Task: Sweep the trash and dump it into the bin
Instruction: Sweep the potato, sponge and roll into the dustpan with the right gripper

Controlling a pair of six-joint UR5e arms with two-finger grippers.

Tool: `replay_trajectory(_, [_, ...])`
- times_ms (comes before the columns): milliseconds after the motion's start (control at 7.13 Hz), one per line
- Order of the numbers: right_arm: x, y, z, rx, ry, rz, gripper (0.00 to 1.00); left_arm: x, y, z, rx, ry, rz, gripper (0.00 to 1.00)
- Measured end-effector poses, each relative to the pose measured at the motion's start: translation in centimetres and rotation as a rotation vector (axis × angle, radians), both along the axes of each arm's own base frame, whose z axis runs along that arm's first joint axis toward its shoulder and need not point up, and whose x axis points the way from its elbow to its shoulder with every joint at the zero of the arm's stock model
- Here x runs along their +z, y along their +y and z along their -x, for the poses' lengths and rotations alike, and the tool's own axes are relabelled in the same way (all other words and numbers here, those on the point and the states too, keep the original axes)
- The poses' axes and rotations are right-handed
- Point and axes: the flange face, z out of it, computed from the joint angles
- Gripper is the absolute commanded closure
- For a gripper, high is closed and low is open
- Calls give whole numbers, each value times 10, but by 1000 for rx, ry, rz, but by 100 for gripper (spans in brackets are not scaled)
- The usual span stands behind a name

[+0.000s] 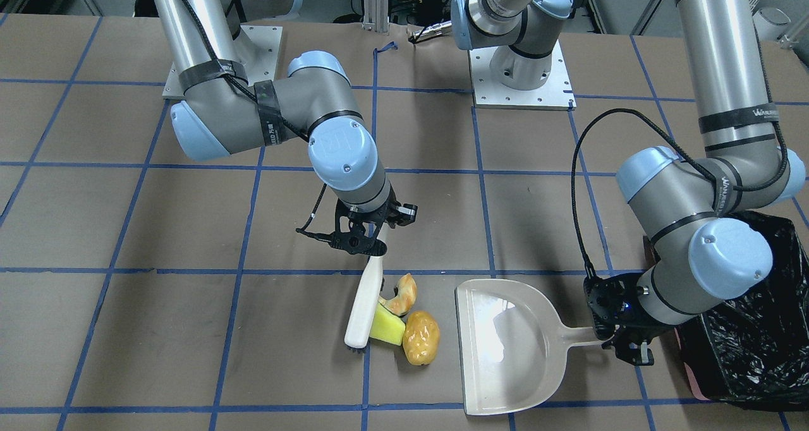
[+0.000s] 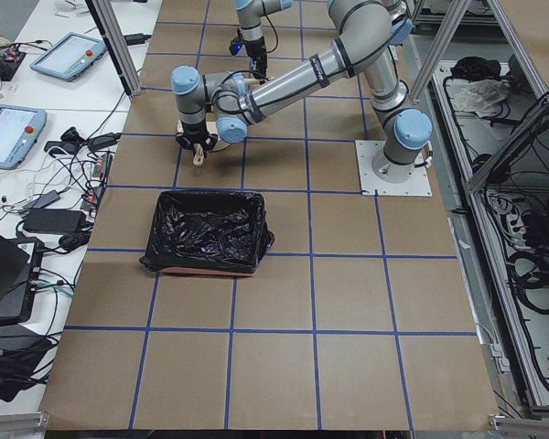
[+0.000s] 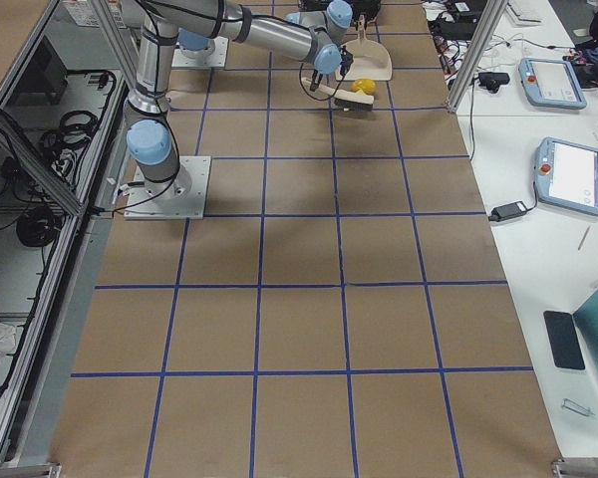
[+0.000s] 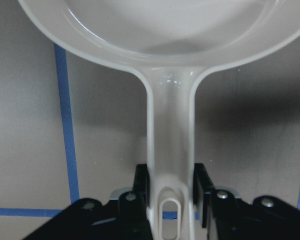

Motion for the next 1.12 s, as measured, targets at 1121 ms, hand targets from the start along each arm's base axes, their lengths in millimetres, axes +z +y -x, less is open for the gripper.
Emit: replay_trajectory(1121, [-5, -13, -117, -14, -96, 40, 100, -1, 0, 0, -3, 3, -1, 92])
